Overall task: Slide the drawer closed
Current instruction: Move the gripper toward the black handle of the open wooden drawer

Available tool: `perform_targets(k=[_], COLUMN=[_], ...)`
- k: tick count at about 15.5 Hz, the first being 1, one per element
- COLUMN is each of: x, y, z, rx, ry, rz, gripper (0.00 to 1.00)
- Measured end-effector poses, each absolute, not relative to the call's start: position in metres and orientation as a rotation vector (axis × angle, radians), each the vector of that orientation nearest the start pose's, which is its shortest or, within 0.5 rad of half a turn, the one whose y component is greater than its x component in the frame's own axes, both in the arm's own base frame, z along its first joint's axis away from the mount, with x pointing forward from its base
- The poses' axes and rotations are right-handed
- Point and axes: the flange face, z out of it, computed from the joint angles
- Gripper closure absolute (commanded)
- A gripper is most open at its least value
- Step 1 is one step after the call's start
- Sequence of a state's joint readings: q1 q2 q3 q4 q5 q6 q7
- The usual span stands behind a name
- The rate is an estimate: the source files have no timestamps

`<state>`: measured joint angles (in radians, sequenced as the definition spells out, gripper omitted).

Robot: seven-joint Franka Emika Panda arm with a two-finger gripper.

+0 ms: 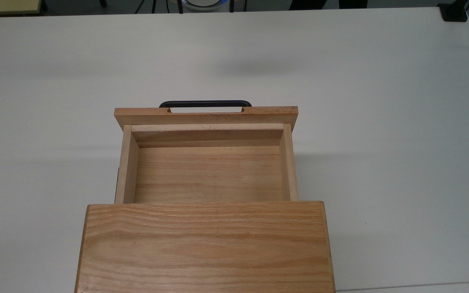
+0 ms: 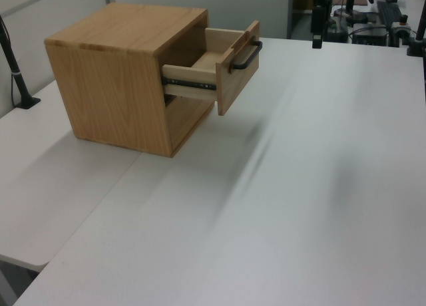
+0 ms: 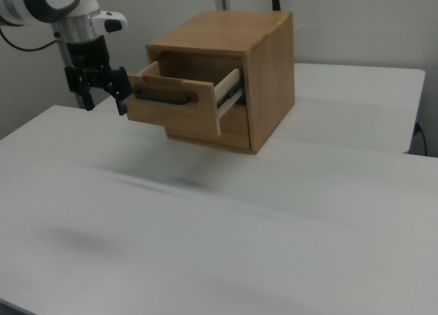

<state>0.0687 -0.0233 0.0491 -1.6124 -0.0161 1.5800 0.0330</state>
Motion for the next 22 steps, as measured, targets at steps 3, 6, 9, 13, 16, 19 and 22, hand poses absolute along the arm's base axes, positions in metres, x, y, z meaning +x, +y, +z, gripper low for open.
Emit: perform_targets(k=[3,6,9,13,16,19,22], x=[0.5445,0.5450,0.5452,0.5452,0.5452,0.5453,0.5466], y=[0.0608,0.0562,0.0539,0.0536,0.0536,0.0536,0.0537], z=[0.6180,0.6180,0.6180,0.6180,0.6180,0.6179,0.6153], rx=[-3.157,-3.157,-3.157,-3.157,-3.157,-3.157,-3.155], ry=[-0.131,-0.121,-0.115,-0.115,-0.118,-0.120,-0.159], rz=[0.014,0.014,0.014,0.014,0.014,0.014,0.022], gripper=[0.00,0.00,0.00,0.53,0.95,1.00,1.00])
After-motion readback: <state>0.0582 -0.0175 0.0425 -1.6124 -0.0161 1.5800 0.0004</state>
